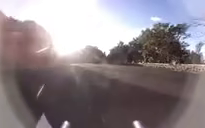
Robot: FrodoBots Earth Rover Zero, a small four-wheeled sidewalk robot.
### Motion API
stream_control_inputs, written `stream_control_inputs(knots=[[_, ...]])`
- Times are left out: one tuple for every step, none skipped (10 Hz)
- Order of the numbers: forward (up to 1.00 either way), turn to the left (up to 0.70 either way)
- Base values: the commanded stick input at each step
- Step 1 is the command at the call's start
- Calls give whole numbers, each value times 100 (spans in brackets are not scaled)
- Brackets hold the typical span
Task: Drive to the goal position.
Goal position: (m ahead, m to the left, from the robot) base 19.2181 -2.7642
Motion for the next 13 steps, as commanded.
stream_control_inputs(knots=[[70,3],[70,3],[70,3],[70,3],[70,3],[70,3],[70,3],[70,3],[70,3],[70,3],[70,3],[70,3],[70,3]])
